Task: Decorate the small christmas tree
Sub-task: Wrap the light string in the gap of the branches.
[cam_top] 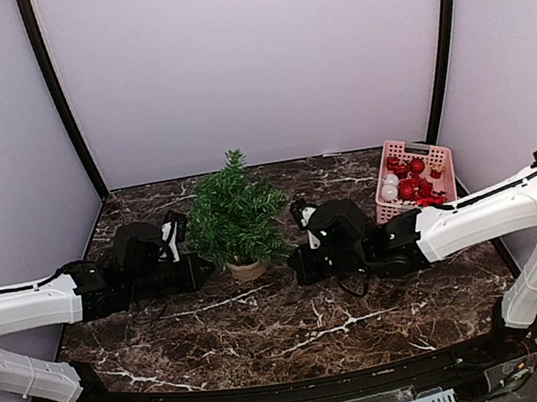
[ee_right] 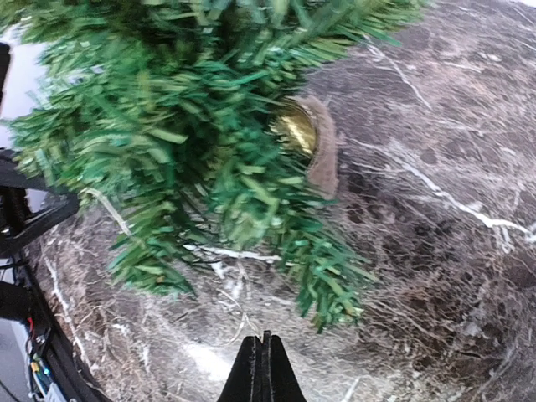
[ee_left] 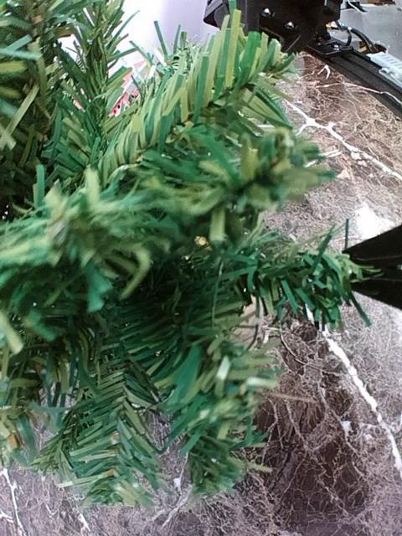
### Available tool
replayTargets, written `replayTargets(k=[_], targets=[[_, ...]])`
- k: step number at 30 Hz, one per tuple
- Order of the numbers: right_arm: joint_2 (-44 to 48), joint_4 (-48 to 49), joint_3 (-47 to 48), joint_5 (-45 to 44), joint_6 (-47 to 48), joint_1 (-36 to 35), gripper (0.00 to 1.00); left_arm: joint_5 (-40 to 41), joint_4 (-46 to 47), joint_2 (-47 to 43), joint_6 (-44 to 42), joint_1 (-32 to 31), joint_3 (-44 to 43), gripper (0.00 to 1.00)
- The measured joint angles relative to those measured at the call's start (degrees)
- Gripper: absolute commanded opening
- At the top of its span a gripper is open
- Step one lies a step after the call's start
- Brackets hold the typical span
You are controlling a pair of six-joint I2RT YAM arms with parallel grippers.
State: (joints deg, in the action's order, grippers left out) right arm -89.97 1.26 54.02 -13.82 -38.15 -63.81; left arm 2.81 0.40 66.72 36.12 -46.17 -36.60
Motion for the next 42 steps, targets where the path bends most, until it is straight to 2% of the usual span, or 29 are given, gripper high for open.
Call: replayTargets(k=[13, 28, 42], targets=[[3.4, 3.6, 0.0, 5.0, 4.9, -3.4, 0.0, -0.5, 0.0, 0.0, -0.6, 0.7, 0.0, 0.0], [3.4, -5.6, 2.9, -3.9, 2.1, -3.2, 0.0, -0.8, 0.2, 0.0, -0.6, 1.1, 0.2, 0.0], [3.8, -6.0, 3.4, -5.8, 0.8, -1.6, 0.0, -1.1, 0.5, 0.0, -1.0, 1.3, 1.3, 0.0]])
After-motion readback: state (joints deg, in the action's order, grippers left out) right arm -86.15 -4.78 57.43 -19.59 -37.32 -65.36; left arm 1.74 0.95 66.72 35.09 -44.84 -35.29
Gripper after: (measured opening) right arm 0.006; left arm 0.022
